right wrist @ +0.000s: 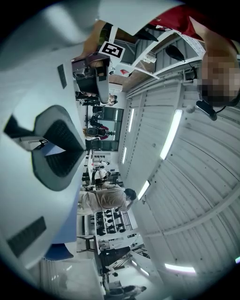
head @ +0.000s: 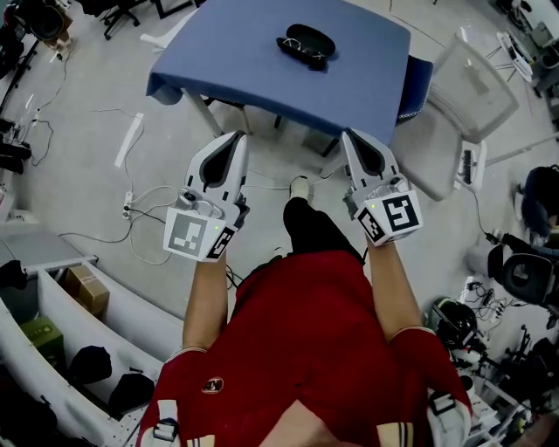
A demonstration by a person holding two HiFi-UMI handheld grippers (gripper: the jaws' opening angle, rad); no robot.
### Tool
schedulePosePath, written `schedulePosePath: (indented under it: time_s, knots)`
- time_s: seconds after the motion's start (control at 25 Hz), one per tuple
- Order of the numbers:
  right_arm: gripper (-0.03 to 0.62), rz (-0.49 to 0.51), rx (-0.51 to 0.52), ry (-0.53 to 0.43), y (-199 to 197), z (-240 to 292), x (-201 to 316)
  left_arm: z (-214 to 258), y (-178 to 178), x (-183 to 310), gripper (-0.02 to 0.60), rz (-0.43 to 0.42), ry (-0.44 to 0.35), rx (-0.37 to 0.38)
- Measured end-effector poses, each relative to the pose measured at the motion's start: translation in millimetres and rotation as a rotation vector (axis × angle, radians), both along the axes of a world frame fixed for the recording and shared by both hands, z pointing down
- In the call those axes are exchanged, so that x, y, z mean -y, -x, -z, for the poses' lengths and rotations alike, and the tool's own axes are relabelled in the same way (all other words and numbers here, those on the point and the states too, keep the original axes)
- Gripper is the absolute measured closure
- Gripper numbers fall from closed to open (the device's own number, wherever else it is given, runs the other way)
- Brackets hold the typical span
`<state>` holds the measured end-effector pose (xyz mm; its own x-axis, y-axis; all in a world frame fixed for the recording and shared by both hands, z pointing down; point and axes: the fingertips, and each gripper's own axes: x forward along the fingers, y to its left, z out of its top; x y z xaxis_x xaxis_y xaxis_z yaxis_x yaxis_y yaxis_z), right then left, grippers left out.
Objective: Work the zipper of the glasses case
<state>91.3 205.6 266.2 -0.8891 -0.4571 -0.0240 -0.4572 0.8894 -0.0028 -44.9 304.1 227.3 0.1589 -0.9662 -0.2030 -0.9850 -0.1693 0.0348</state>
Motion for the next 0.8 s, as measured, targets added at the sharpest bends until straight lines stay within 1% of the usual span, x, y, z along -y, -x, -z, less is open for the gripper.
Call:
schedulePosePath:
  time_s: [0.16,0.28,0.56,0.8]
  knots:
    - [0.595,-0.012,0.005,-0.004,10.4,-6.8,30.0,-4.1,12.9,25.9,0.574,-0.004,0.016,0.023]
    - [0.595,-0.029,0.000,-0.009,20.5,-10.3,58.2,-5.1,24.6,54.9,0.574,-0.018,0.028,0.041]
    - [0.595,-0.055,-0.032,0.035,42.9,-24.6,141.5,-11.4,50.5,143.5,0.574,-0.046,0.068,0.064]
    - [0.595,-0.034,-0.070,0.043,70.9,-35.2,206.7,-20.6,68.4,219.6,0.574,-0.071,0.100,0.091]
